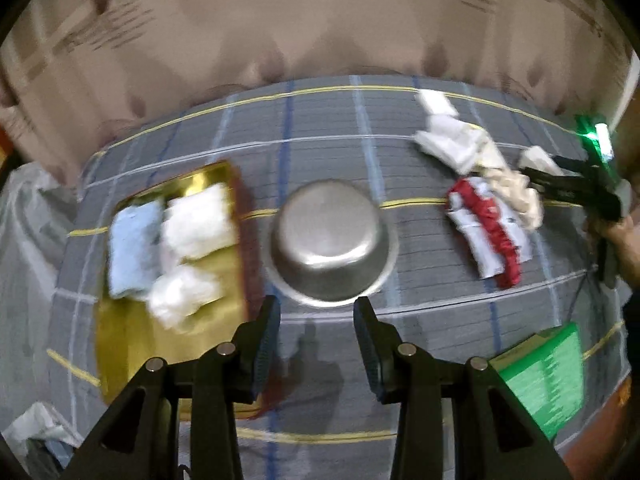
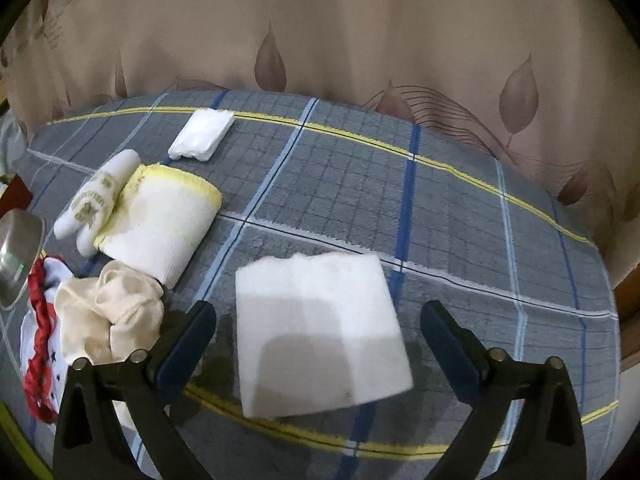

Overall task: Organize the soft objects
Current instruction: 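Move the right gripper to the white foam block and grasp it, then grasp the red-and-white printed cloth with the left gripper while the right gripper holds the foam block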

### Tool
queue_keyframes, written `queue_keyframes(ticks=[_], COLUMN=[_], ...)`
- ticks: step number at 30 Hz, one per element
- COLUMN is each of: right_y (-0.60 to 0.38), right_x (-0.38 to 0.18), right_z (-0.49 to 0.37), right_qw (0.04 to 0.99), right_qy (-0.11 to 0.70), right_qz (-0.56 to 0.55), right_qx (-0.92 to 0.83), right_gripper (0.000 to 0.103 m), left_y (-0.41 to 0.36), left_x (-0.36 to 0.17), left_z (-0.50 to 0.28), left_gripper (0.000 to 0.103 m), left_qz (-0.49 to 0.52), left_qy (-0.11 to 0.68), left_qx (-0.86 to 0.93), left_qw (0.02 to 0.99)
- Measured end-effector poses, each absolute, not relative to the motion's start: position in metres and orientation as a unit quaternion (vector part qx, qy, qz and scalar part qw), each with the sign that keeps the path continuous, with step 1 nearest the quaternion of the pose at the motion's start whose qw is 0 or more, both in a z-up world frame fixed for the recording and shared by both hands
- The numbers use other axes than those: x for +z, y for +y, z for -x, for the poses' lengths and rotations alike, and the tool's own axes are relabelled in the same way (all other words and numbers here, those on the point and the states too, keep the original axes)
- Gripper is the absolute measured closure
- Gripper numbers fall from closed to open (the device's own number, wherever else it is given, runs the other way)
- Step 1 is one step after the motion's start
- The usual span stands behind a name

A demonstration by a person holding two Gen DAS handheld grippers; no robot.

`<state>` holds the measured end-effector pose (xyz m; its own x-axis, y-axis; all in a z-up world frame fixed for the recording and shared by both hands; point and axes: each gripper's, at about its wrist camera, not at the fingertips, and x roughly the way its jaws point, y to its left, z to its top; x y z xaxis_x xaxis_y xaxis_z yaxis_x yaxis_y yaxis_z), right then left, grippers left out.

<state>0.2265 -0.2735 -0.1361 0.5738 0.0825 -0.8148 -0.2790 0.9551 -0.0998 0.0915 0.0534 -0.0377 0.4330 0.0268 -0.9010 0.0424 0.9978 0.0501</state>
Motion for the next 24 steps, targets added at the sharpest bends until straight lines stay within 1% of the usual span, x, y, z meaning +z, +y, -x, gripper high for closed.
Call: queue_keyframes(ticks=[1,2,9,12,20,24], right_y=[-0.273,-0.273,-0.281,-0.287,-0.305,-0.303], right_x=[-0.137,-0.138,-0.129,-0.126,-0.1,-0.098], right_z=[-0.226,-0.226,-0.201,-0.178,-0.115,-0.093], right_qw=[0.881,0.88,0.891,0.893,0.913,0.915], right_qy=[0.45,0.453,0.442,0.44,0.404,0.4], right_qz=[0.106,0.104,0.063,0.048,0.01,0.011], right_qx=[0.101,0.099,0.087,0.083,0.055,0.056], right_gripper=[0.027,0.034,0.036,0.037,0.037,0.037], left_y=[0.047,0.041,0.008,-0.003,-0.032,-0.049], left_x=[-0.039,-0.039,-0.042,-0.048,-0.051,-0.054], left_z=[-0.095,-0.097,-0.107,-0.115,-0.129,-0.14], left_gripper=[0.064,0.064,0.064,0.064,0.064,0.064], left_qz=[-0.03,-0.029,-0.038,-0.02,0.015,0.042], left_qy=[0.537,0.539,0.541,0.55,0.559,0.569], left_qx=[-0.015,-0.025,-0.055,-0.072,-0.104,-0.135], left_qw=[0.843,0.842,0.838,0.832,0.822,0.81])
